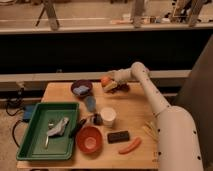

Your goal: Place apple in red bowl

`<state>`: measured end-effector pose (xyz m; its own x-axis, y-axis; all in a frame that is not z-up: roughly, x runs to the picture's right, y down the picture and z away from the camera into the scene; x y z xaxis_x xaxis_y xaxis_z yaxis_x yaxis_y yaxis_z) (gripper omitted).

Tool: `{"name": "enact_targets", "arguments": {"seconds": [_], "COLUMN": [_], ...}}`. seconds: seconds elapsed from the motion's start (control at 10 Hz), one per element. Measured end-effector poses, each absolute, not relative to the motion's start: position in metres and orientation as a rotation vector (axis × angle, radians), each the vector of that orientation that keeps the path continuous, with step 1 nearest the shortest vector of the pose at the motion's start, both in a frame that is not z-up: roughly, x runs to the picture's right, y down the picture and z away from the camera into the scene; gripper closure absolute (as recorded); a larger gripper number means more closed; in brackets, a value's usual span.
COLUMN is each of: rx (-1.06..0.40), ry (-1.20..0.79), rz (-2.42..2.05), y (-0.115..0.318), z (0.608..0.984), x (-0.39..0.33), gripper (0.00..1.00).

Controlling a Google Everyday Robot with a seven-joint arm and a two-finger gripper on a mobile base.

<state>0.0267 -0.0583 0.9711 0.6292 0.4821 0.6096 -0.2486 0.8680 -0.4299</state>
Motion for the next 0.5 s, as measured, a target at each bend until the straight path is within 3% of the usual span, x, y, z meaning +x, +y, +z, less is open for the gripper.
{"name": "enact_targets", "arguments": {"seconds": [0.5], "rx": [-0.308], "ry": [-0.813], "rz": [0.401], "y": [-0.0578], "z": [0.9734], "x": [0.0183], "gripper": [0.83]}}
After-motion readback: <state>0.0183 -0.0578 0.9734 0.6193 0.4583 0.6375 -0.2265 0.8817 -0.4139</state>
